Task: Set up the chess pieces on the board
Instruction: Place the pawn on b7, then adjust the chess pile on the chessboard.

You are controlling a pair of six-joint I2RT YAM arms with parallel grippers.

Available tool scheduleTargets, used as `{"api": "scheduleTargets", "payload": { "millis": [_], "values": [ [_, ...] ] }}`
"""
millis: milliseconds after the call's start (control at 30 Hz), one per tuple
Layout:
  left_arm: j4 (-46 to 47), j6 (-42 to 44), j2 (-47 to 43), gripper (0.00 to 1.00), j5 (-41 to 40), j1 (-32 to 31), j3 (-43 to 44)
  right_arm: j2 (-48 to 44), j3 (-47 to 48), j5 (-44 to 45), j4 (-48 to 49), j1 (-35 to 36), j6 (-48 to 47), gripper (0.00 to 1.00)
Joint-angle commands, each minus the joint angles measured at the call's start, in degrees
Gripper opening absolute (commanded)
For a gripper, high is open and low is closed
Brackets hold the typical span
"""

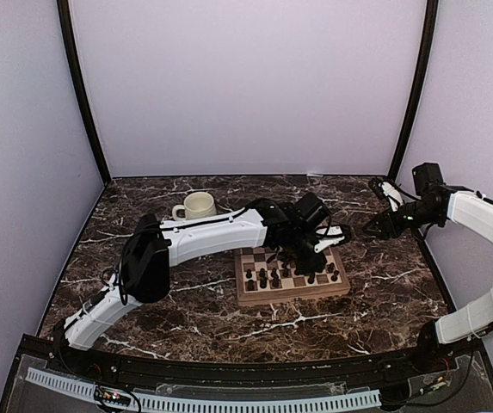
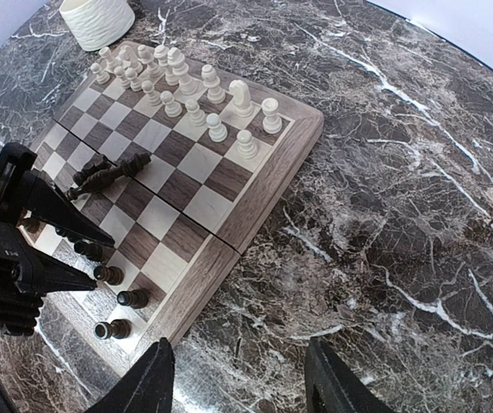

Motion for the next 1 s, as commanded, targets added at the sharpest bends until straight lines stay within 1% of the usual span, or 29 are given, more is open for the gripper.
{"api": "scheduleTargets", "payload": {
  "millis": [0,133,267,367,467,533,667,800,900,967],
  "values": [
    [2.42,-2.09,-6.64,0.39,-0.56,0.59,0.94,0.12,0.03,-1.14,0.32,-0.03,-0.19,0.53],
    [3.68,-3.87,-10.84,0.41,-0.36,1.63,-1.01,-0.08,-0.06,-1.15,0.24,-0.01,-0.45,0.53],
    [2.09,-7.34,-14.55,0.41,-0.83,3.79,-3.88,-0.40,-0.51,-0.85,0.19,-0.03,-0.94,0.53],
    [-1.32,-13.29,-16.52,0.37,-0.90,6.07,-6.23,-0.61,-0.84,-0.96,0.40,0.01,-1.32,0.53],
    [-3.02,-19.17,-18.11,0.32,-0.26,8.31,-11.35,-0.34,-0.92,-1.22,0.95,0.14,-1.46,0.53],
    [-2.80,-20.95,-19.19,0.31,-0.96,8.61,-15.15,0.37,-0.41,-1.19,0.91,0.41,-1.65,0.53],
    [-1.64,-23.95,-19.50,0.31,-1.96,8.83,-19.49,1.62,0.99,-1.05,-0.01,2.87,-3.27,0.51],
    [1.12,-26.02,-19.46,0.30,0.24,9.35,-21.75,2.53,2.83,1.14,-0.72,6.72,-5.76,0.49],
    [2.84,-25.38,-19.47,0.30,5.24,9.34,-22.81,4.67,5.16,-0.21,-2.59,8.22,-8.82,0.46],
    [4.11,-24.90,-19.43,0.32,7.12,9.34,-23.42,7.73,7.37,-0.65,-3.20,8.51,-10.15,0.44]
  ]
}}
